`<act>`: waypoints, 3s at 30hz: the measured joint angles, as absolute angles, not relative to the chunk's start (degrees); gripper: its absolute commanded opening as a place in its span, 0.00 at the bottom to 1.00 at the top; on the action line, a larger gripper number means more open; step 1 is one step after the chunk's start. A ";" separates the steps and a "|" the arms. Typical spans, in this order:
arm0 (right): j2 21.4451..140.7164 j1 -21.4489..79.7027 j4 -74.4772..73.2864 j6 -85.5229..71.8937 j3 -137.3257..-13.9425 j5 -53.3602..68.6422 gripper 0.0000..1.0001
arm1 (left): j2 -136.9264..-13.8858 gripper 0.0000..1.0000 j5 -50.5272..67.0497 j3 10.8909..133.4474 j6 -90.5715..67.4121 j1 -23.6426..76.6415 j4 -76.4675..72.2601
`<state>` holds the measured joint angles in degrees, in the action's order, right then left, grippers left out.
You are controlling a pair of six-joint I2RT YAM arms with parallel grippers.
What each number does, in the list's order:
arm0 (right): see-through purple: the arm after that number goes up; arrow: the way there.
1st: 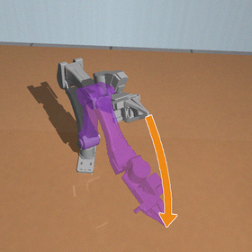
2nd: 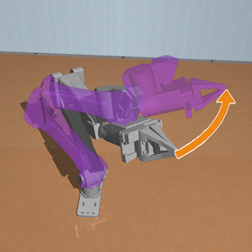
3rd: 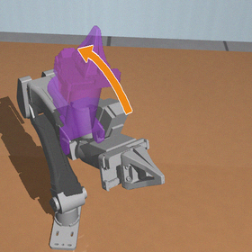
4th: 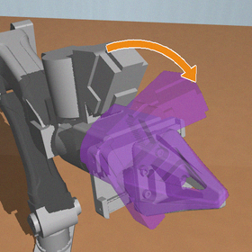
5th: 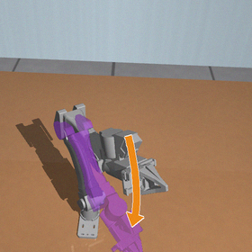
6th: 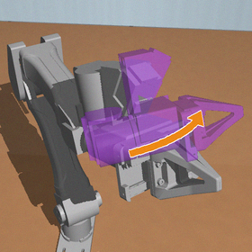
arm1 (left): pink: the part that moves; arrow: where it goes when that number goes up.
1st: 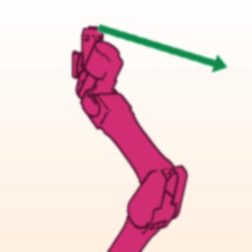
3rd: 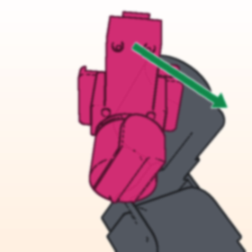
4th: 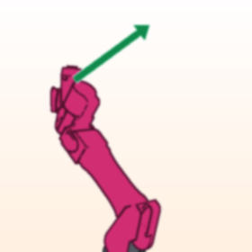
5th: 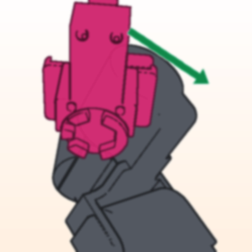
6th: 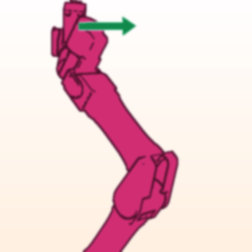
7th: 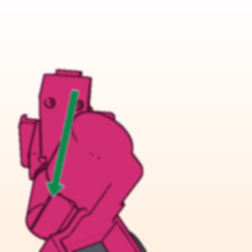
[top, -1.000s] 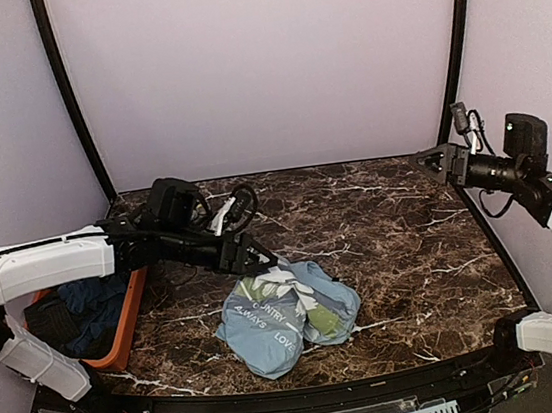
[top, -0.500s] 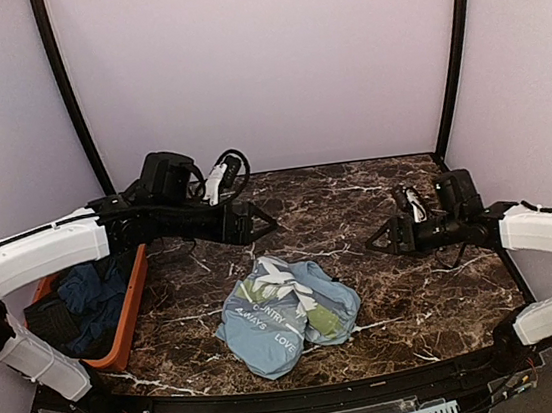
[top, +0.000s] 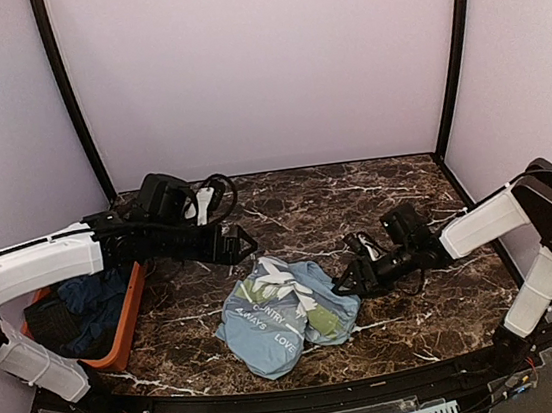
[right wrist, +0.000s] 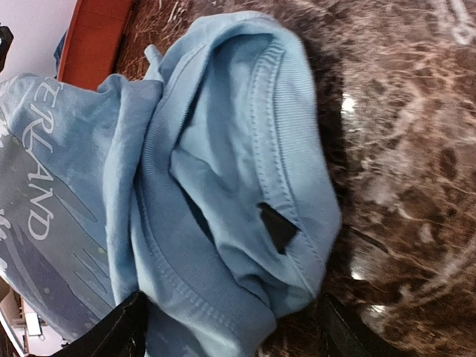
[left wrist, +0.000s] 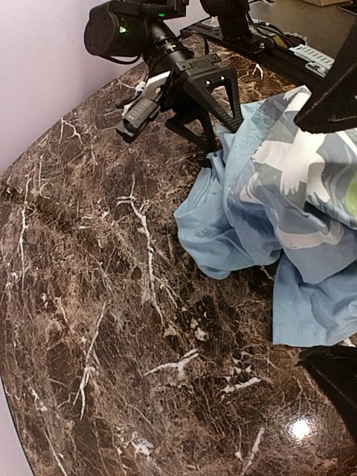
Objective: Pin the brooch onto the clothing
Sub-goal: Pick up the crumpled clothing from the center of the board, then place the crumpled clothing at the center of the board, then pick up the crumped clothing from the center of the board.
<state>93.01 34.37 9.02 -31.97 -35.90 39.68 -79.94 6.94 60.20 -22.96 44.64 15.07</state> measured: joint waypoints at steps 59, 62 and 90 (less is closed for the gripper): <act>65.43 65.23 -37.65 2.61 -53.74 5.45 0.99 | -92.47 0.99 13.21 74.48 2.98 44.01 19.66; 61.28 64.36 -36.03 -1.72 -50.33 -1.13 0.99 | -98.67 0.99 14.59 87.57 8.97 47.18 22.57; 37.39 59.51 -38.89 -31.81 -40.49 -32.71 0.96 | -128.77 0.90 8.38 118.04 50.48 62.30 53.01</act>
<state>37.39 59.51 -38.89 -31.81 -40.49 -32.71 -128.77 8.38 118.04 50.48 62.30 53.01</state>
